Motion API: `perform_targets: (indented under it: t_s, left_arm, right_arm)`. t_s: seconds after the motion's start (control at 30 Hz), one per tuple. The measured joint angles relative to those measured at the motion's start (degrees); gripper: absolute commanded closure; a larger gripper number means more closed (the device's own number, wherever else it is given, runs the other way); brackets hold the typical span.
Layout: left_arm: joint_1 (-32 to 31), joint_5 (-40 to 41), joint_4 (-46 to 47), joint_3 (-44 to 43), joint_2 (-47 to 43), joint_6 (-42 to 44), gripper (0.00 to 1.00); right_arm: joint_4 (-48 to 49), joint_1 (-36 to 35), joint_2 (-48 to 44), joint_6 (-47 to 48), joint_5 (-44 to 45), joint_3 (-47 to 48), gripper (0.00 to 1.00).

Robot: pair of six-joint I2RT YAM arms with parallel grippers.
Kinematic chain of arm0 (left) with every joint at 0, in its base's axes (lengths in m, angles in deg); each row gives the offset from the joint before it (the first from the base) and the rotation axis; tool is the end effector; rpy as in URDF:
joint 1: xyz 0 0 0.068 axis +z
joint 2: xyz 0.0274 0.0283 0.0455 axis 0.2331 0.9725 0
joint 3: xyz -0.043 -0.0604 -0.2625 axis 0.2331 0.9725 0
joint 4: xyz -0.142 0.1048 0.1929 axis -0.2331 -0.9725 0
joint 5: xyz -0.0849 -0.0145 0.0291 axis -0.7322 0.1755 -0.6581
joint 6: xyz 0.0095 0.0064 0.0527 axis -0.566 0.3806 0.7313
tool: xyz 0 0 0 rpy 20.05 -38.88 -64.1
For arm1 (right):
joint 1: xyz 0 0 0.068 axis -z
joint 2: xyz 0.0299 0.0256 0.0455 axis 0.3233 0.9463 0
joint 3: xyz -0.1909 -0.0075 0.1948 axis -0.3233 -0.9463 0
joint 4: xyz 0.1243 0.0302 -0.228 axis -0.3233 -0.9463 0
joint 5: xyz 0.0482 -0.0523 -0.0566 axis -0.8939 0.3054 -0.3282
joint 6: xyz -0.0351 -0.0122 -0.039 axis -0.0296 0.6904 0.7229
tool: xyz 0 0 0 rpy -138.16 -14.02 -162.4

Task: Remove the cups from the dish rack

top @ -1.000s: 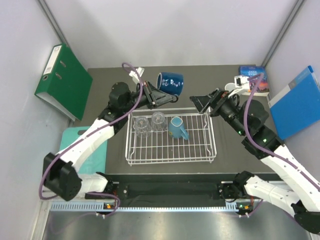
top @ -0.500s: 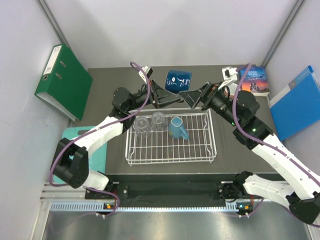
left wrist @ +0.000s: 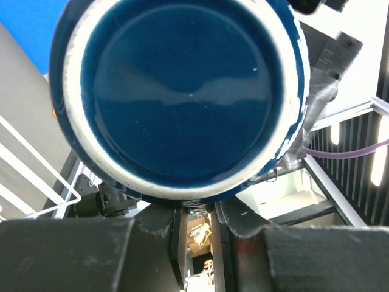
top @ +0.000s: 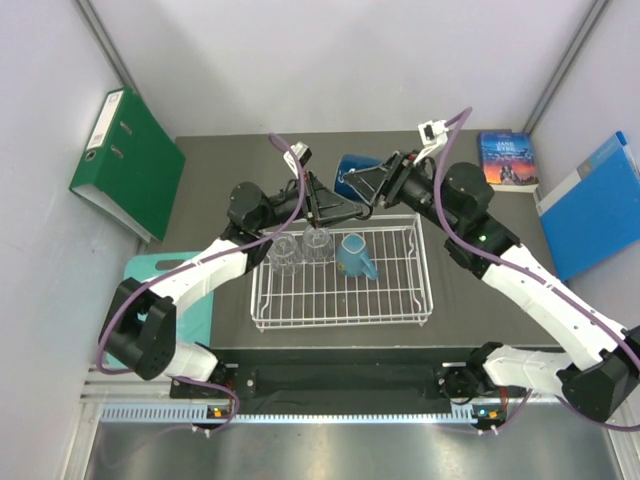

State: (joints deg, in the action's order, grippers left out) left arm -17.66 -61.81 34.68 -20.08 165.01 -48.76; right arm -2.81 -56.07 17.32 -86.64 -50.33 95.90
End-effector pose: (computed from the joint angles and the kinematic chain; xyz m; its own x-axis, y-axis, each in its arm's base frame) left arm 0.2552 -0.1851 0.3446 -0.9233 -0.2225 -0.3131 0.3535 -0.1732 -0.9193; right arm 0.2043 0.1630 0.4225 -0.3967 0.4553 -0.7971 -0.6241 0.5030 0.5979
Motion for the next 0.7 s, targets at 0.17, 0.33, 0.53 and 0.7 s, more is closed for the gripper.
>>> perform_targets:
  t_s: [0.17,0.33,0.53,0.7]
  left_arm:
    - [-0.42,0.00,-0.17,0.00,0.11,0.07,1.00]
    - [-0.72,-1.01,-0.17,-0.02,0.11,-1.79,1.00]
    - [-1.27,-0.96,-7.48,-2.43,0.11,4.13,0.33]
    - [-1.46,0.07,-17.20,-6.82,0.11,13.44,0.28]
  right_arm:
    - [0.74,0.11,1.68,-1.64,-2.21,-0.02,0.76]
    - [2.08,0.09,1.33,-1.70,-6.08,-0.04,1.00]
    - [-0.74,0.15,0.35,-0.13,-4.61,-0.04,1.00]
    - [-6.95,1.79,-0.42,1.53,1.84,0.42,1.00]
